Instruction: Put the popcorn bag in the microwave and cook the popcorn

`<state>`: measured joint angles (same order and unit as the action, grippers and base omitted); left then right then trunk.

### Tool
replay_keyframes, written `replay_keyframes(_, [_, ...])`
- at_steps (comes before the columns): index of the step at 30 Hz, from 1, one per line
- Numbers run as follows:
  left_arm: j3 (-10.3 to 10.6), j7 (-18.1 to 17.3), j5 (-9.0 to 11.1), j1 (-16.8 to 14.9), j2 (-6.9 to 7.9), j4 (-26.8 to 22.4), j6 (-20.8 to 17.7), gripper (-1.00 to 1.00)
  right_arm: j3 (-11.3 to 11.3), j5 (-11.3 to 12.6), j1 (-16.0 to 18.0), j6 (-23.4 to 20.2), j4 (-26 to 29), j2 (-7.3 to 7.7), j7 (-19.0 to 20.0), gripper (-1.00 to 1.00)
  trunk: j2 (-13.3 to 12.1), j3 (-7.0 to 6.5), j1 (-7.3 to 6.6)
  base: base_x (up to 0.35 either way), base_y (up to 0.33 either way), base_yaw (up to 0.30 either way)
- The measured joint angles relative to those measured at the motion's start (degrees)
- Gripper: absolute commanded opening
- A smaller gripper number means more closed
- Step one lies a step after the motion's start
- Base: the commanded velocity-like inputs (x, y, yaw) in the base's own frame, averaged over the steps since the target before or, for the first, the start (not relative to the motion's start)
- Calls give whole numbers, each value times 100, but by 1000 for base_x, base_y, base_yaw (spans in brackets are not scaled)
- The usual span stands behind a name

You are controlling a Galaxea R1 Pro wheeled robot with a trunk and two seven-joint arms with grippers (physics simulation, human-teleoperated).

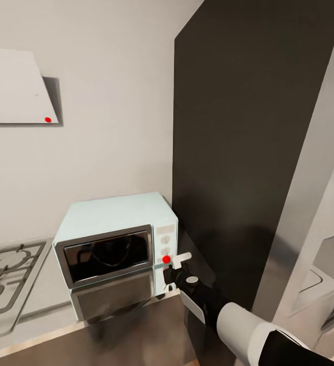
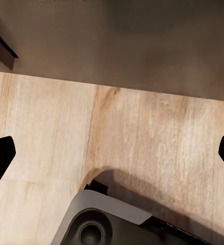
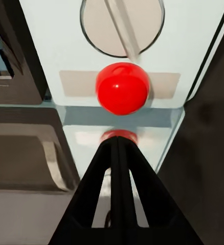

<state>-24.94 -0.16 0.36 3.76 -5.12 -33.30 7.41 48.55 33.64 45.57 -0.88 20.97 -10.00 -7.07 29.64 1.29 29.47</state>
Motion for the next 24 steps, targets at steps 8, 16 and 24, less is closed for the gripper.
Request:
replay_keyframes(8, [3,0,-4,1,-2,0,0,100,1,-8,-40,-2,1,0,-1,-100,-1,0,2,54,0,0])
replay_keyframes(16, [3,0,-8,1,-2,0,0,100,1,-8,-41,-2,1,0,3,-100,-1,0,2,83,0,0])
replay_keyframes(24, [3,0,-11,0,-2,2,0,100,0,-8,-40,-1,2,0,3,-100,-1,0,1,99,33,0])
